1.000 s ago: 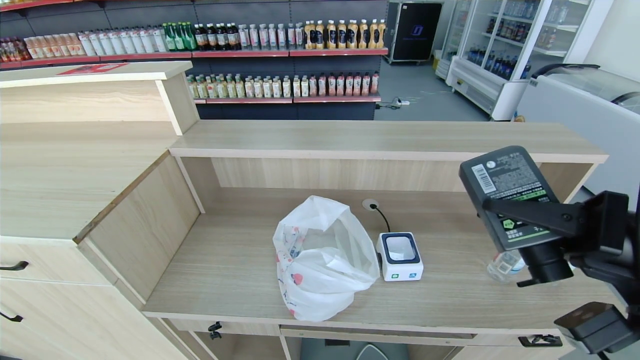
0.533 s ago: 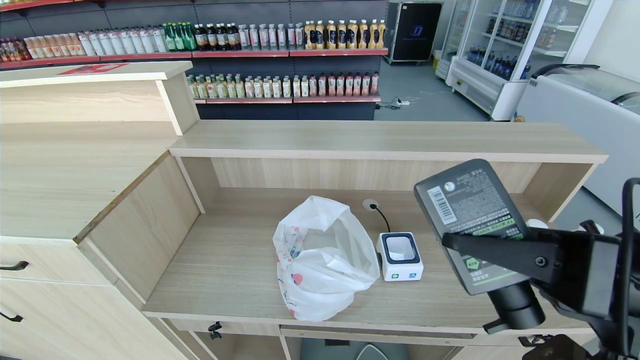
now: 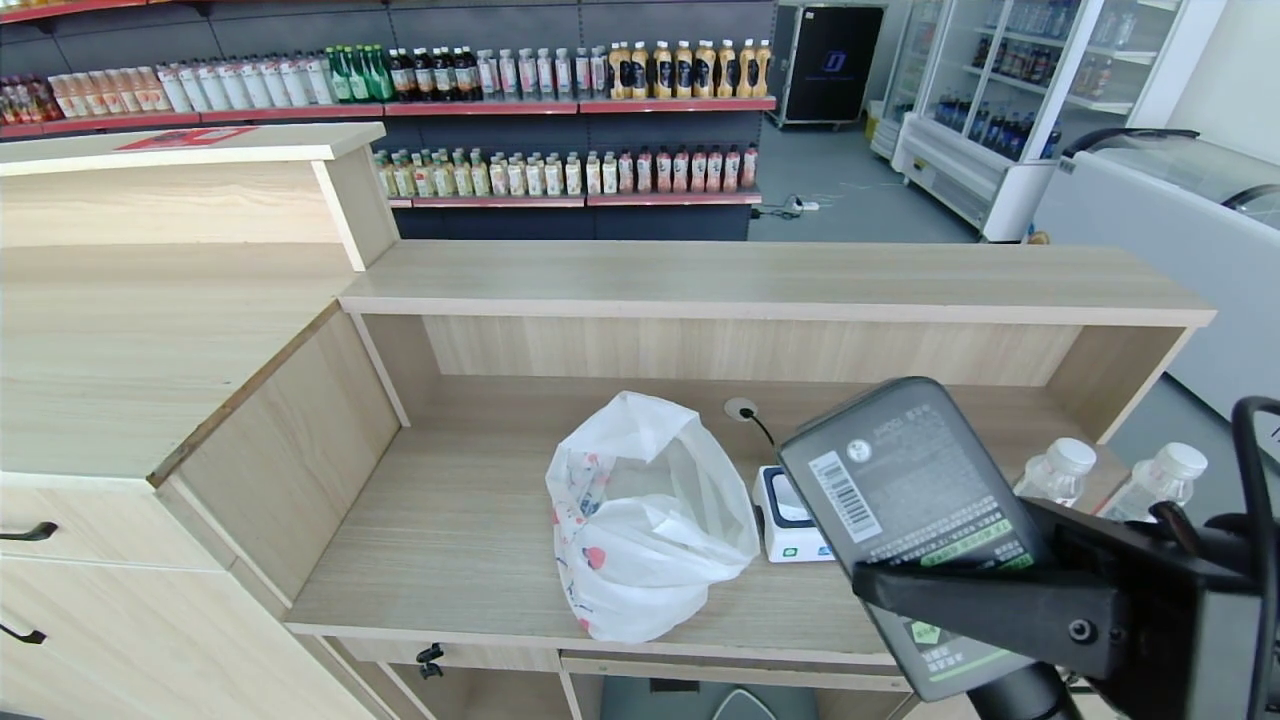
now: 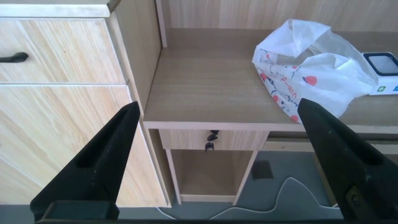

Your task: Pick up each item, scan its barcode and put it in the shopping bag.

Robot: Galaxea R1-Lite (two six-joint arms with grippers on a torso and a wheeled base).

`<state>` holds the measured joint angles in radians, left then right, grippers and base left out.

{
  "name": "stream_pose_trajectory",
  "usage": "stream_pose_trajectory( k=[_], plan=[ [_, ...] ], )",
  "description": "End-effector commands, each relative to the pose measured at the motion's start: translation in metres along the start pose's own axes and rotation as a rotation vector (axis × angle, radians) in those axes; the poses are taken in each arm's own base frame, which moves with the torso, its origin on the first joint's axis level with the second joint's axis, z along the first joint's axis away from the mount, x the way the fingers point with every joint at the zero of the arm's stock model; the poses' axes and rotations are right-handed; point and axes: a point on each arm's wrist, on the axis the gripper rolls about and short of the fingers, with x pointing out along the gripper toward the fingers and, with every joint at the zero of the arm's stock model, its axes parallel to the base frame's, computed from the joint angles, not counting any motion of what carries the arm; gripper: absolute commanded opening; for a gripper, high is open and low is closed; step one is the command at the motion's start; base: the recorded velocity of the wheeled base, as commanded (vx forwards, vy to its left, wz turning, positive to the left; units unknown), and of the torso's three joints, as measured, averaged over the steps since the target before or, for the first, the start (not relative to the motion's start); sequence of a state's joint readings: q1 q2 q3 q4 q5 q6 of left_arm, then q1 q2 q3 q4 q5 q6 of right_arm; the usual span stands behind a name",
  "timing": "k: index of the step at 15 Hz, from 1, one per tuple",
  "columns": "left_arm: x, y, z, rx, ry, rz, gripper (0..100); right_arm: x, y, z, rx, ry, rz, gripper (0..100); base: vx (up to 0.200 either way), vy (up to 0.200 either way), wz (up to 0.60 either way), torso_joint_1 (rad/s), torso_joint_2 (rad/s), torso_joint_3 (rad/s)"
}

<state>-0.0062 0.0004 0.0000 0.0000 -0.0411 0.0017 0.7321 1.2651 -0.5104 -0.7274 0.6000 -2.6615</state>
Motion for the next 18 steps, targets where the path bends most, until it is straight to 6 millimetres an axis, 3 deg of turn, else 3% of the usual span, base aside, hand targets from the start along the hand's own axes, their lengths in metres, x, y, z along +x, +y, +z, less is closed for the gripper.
stream_pose_trajectory(
  k=[1,13,14,16,17,18],
  plan=[
    [0.0,0.0,0.0,0.0,0.001,0.0,100,0.004,-0.007,0.001,-0.005,-0.014,-0.039,0,0.0,0.0,0.0,0.0,0.0,0.0],
    [0.0,0.0,0.0,0.0,0.001,0.0,100,0.003,-0.009,-0.006,0.077,0.013,-0.037,0,0.0,0.0,0.0,0.0,0.0,0.0],
    [0.0,0.0,0.0,0.0,0.001,0.0,100,-0.006,0.003,-0.019,0.212,0.09,0.047,0,0.0,0.0,0.0,0.0,0.0,0.0],
    [0.0,0.0,0.0,0.0,0.001,0.0,100,-0.045,0.044,-0.04,0.66,0.361,0.274,0,0.0,0.0,0.0,0.0,0.0,0.0],
    [0.0,0.0,0.0,0.0,0.001,0.0,100,-0.066,0.061,-0.041,0.93,0.521,0.34,0,0.0,0.0,0.0,0.0,0.0,0.0],
    [0.0,0.0,0.0,0.0,0.001,0.0,100,-0.077,0.067,-0.04,1.061,0.617,0.368,0,0.0,0.0,0.0,0.0,0.0,0.0]
  ],
)
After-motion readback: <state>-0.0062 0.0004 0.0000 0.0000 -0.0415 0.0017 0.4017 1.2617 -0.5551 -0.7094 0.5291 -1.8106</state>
